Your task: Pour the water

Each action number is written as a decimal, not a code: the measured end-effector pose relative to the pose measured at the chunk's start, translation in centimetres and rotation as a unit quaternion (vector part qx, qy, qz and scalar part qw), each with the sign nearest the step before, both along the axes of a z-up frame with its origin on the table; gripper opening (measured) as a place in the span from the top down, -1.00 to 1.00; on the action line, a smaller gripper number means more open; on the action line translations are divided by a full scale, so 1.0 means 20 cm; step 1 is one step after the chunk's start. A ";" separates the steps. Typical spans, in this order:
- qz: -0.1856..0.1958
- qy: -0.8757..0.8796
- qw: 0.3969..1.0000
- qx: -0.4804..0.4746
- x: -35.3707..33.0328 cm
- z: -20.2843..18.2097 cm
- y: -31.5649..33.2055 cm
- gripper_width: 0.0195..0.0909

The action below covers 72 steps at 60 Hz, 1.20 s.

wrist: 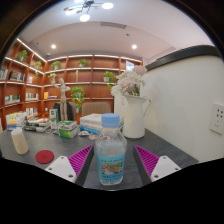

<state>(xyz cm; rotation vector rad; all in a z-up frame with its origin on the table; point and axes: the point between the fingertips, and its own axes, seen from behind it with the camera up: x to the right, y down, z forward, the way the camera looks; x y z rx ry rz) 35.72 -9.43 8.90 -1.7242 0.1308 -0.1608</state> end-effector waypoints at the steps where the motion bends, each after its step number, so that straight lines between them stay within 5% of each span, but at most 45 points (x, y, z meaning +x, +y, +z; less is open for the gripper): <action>1: 0.001 -0.002 1.000 0.000 0.00 0.00 0.01 -0.67; 7: 0.003 -0.015 1.000 0.002 0.01 -0.02 0.07 -0.34; 12: 0.008 -0.024 1.000 -0.008 -0.01 -0.04 0.10 0.17; 29: 0.010 -0.018 1.000 0.015 -0.01 -0.03 0.07 0.83; 49: 0.026 -0.091 0.995 0.006 -0.15 0.09 0.04 0.84; 72: 0.132 -0.456 0.880 -0.025 -0.99 0.27 0.32 0.84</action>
